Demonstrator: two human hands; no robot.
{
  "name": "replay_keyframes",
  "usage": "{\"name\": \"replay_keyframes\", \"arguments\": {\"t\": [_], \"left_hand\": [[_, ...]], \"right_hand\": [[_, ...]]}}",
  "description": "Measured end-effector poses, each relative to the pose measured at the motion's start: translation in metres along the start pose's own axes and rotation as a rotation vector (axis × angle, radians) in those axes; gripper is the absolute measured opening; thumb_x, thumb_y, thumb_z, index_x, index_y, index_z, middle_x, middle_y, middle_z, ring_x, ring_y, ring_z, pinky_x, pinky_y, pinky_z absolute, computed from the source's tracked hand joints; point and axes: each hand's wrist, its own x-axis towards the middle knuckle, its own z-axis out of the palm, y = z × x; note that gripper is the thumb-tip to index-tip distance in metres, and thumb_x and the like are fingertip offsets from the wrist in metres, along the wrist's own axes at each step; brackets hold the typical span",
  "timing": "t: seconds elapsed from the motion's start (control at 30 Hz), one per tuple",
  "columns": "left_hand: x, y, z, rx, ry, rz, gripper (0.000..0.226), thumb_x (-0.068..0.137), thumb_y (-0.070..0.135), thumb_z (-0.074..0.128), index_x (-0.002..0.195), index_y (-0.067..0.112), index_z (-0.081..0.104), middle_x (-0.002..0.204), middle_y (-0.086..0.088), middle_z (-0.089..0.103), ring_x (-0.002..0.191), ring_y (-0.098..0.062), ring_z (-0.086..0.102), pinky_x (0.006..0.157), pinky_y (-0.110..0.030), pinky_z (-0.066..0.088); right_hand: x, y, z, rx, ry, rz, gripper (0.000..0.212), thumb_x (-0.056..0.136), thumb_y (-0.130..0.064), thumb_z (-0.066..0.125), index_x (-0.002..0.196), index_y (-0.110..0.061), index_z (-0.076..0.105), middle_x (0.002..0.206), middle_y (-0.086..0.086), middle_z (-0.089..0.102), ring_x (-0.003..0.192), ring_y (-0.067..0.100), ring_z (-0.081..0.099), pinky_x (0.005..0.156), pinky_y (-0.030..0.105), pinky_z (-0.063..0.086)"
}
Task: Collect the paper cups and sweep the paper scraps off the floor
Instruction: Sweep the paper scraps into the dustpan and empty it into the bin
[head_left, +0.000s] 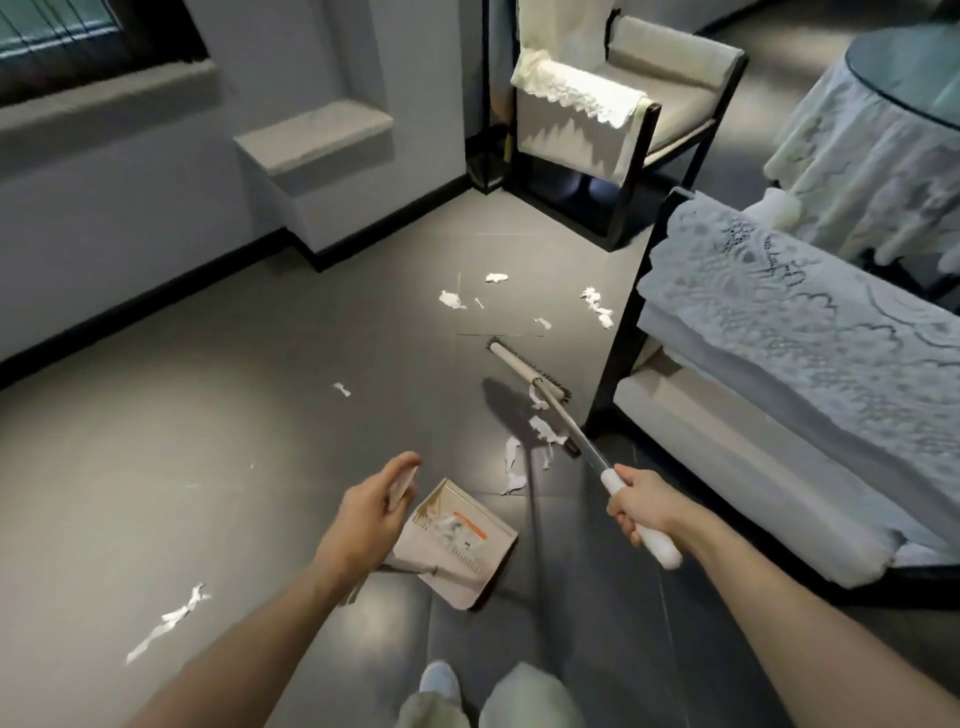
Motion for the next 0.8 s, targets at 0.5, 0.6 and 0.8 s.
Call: {"name": "replay_keyframes", "arguments": {"t": [0.5,0.6,0.8], "left_hand": [[0.108,-0.002,0.004,0.003,0.009,-0.027,0.031,0.095,0.018,0.054,0.126,0.025,0.056,0.084,0.005,0.057,0.065,-0.008,0.046,0.07,-0.023,0.038],[0.115,0.004,0.009,-0.015,0.001,-0.016,0.033,0.096,0.019,0.052,0.128,0.025,0.053,0.085,0.003,0.056,0.069,-0.014,0.048,0.071,-0.025,0.039],[0.117,0.003,0.01,-0.048,-0.009,0.005,0.033,0.096,0.018,0.052,0.128,0.024,0.053,0.087,-0.004,0.059,0.076,-0.027,0.056,0.071,-0.028,0.039]], "right_hand": [[0.064,-0.061,0.003,-0.366,-0.098,0.181,0.031,0.085,0.0,0.04,0.115,-0.002,0.047,0.053,0.009,0.054,0.043,0.017,0.048,0.047,0.025,0.043],[0.032,-0.066,0.017,-0.238,-0.191,0.273,0.02,0.087,0.002,0.039,0.101,-0.005,0.052,0.045,0.003,0.047,0.034,0.009,0.039,0.037,0.019,0.035],[-0.032,-0.054,0.054,-0.018,-0.314,0.434,0.049,0.089,0.003,0.043,0.134,-0.015,0.046,0.041,-0.003,0.04,0.033,0.003,0.034,0.032,0.014,0.03]]}}
